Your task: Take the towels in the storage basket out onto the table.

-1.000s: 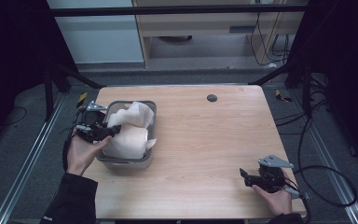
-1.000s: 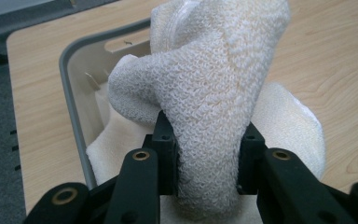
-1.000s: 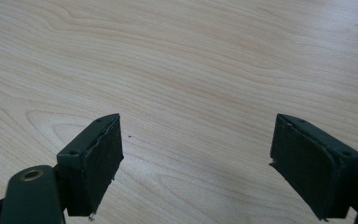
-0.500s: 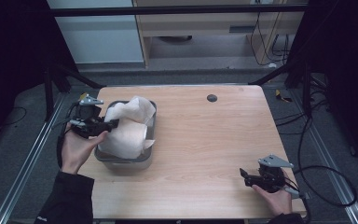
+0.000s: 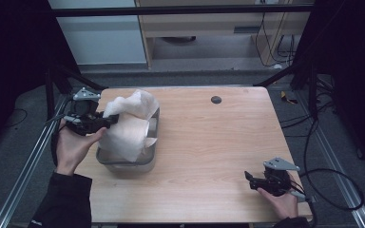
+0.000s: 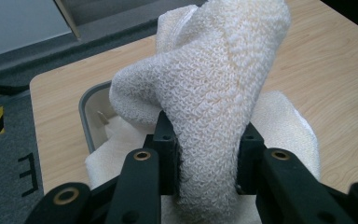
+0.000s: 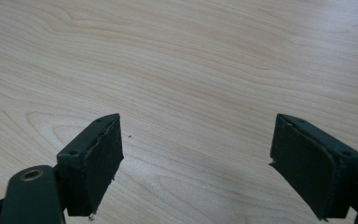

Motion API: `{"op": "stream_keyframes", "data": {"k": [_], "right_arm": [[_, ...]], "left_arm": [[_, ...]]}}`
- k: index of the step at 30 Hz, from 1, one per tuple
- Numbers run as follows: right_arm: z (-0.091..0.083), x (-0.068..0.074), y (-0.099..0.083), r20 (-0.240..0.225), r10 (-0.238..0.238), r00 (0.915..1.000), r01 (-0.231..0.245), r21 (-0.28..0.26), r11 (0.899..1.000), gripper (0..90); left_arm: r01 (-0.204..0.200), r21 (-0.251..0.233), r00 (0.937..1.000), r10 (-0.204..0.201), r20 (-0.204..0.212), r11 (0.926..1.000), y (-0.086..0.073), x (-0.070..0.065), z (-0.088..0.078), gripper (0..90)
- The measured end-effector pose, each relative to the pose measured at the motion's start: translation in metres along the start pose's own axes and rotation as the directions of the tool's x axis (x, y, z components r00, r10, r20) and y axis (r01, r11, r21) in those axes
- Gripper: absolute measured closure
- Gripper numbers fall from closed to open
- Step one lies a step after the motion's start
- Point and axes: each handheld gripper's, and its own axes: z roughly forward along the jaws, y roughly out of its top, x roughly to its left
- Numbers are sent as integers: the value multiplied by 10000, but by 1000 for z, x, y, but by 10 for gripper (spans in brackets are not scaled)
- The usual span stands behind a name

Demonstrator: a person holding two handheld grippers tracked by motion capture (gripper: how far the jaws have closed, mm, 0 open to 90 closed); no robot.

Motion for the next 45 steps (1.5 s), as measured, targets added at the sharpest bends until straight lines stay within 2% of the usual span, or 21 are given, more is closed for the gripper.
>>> {"op": "stream_keyframes", "data": {"k": [11,21,25,26,29,31,32,35,36,41,45], "right_arm": [[0,0,0,8,-9,10000,9,-13,10000,167],[0,0,0,8,39,10000,-39,-9,10000,167],[-1,0,0,11,42,10000,-42,2,10000,167],[-1,1,0,-47,132,9999,-132,17,9999,167],[-1,0,0,-47,122,9999,-122,4,9999,167],[-2,0,0,-41,149,9999,-149,-8,9999,167],[-2,0,1,-36,155,9999,-155,-15,9999,167],[-2,0,1,-26,158,9999,-158,-26,9999,167],[-2,0,1,-20,158,9999,-158,-28,9999,167],[-2,-1,1,22,85,10000,-85,-49,10000,167],[-2,-1,1,28,37,10000,-37,-79,10000,167]], "left_arm": [[-211,-187,9995,215,248,9996,8,-7,-12,684],[-670,-294,9959,687,589,9973,17,-21,-22,684],[-920,-354,9918,948,859,9951,21,-30,-26,684],[-1090,-351,9890,1120,966,9934,24,-35,-28,684],[-1349,-269,9850,1370,1052,9905,27,-39,-30,684],[-1487,-415,9818,1525,1130,9880,29,-44,-30,684],[-1448,-381,9807,1485,1274,9887,31,-48,-31,684],[-1522,-368,9788,1558,1332,9877,32,-52,-30,684],[-1676,-303,9759,1702,1368,9854,34,-55,-30,684],[-1867,-278,9712,1887,1452,9820,38,-63,-30,684],[-2084,-292,9646,2104,1593,9776,42,-73,-32,684]]}}
